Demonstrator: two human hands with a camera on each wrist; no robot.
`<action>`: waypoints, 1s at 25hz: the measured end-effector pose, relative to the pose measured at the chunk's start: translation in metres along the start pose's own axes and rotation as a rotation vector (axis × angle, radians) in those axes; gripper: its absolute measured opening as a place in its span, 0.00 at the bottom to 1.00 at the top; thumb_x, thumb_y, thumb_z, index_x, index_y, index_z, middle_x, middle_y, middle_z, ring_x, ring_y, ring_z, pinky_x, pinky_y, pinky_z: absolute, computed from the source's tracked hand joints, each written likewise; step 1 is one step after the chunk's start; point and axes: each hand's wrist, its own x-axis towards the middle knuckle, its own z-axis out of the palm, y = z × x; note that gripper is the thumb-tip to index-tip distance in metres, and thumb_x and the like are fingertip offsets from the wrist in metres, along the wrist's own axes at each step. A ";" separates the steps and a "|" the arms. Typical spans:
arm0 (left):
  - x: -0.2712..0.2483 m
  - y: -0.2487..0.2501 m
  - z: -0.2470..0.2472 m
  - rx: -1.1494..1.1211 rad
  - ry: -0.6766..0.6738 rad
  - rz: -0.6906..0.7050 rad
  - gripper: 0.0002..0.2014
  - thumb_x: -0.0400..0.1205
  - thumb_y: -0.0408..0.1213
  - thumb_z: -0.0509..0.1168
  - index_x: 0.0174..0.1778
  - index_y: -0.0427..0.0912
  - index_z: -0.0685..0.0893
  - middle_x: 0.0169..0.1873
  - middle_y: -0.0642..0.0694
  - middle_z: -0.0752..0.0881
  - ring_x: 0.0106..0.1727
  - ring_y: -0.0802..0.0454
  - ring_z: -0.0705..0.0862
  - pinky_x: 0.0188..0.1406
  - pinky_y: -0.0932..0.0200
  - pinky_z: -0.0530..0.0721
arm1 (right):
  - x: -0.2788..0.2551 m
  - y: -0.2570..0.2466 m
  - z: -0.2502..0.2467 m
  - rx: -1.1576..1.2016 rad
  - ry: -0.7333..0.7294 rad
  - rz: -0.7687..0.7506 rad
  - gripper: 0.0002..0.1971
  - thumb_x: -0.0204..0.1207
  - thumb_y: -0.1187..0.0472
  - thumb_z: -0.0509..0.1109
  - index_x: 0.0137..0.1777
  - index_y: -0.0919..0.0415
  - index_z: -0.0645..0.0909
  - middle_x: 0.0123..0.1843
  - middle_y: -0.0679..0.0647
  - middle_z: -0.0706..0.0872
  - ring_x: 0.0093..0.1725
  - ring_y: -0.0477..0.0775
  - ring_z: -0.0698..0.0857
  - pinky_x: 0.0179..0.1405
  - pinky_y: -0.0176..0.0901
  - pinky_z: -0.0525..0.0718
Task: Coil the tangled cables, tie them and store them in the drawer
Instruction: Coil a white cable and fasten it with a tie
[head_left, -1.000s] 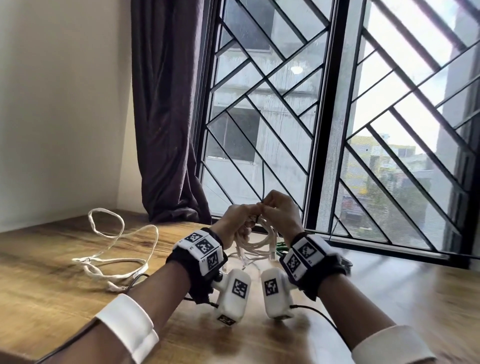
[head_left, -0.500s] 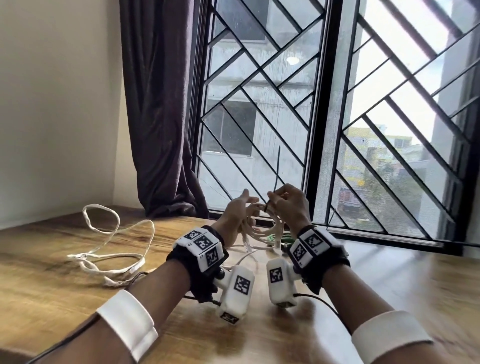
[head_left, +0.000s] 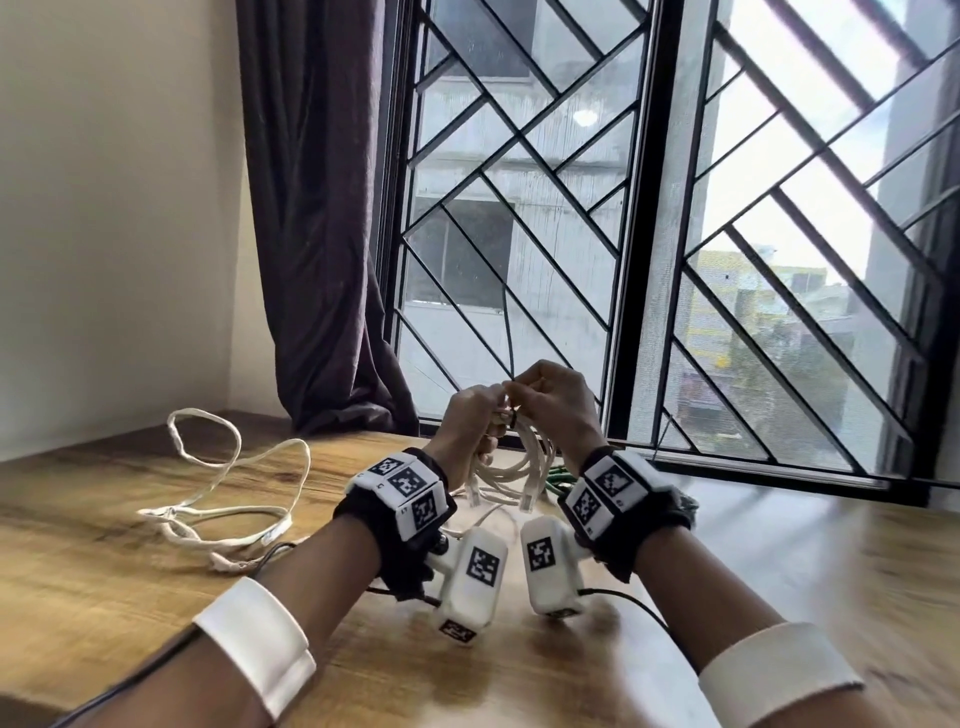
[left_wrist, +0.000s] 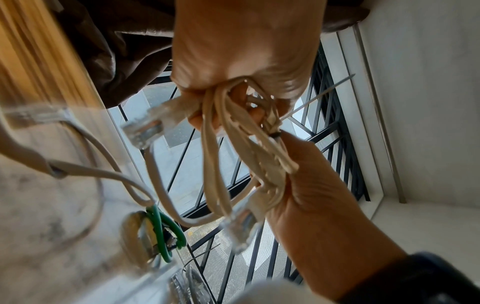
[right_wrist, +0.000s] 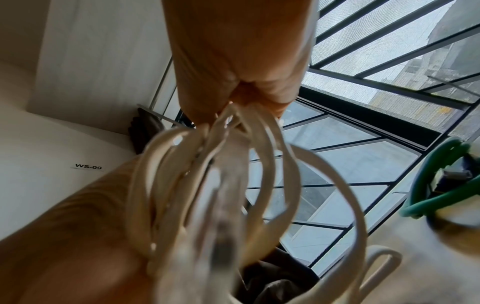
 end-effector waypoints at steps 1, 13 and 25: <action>0.000 -0.001 0.000 0.022 -0.034 -0.006 0.12 0.83 0.41 0.58 0.33 0.44 0.72 0.16 0.53 0.69 0.14 0.59 0.61 0.15 0.68 0.58 | 0.000 0.001 -0.002 0.009 -0.010 -0.001 0.06 0.67 0.61 0.77 0.32 0.56 0.83 0.30 0.53 0.85 0.28 0.48 0.81 0.34 0.44 0.80; -0.001 -0.006 0.012 -0.016 -0.195 -0.091 0.12 0.81 0.39 0.61 0.32 0.47 0.72 0.15 0.56 0.66 0.14 0.60 0.61 0.18 0.68 0.60 | -0.001 0.002 -0.012 -0.227 0.123 -0.027 0.08 0.69 0.61 0.76 0.31 0.55 0.81 0.33 0.48 0.84 0.40 0.51 0.83 0.40 0.38 0.75; 0.038 -0.023 -0.029 -0.267 0.335 0.001 0.19 0.84 0.48 0.61 0.30 0.42 0.73 0.21 0.49 0.69 0.16 0.57 0.65 0.17 0.65 0.63 | -0.017 0.008 -0.006 0.320 -0.585 0.270 0.19 0.80 0.52 0.65 0.60 0.70 0.79 0.52 0.66 0.88 0.44 0.58 0.88 0.45 0.46 0.89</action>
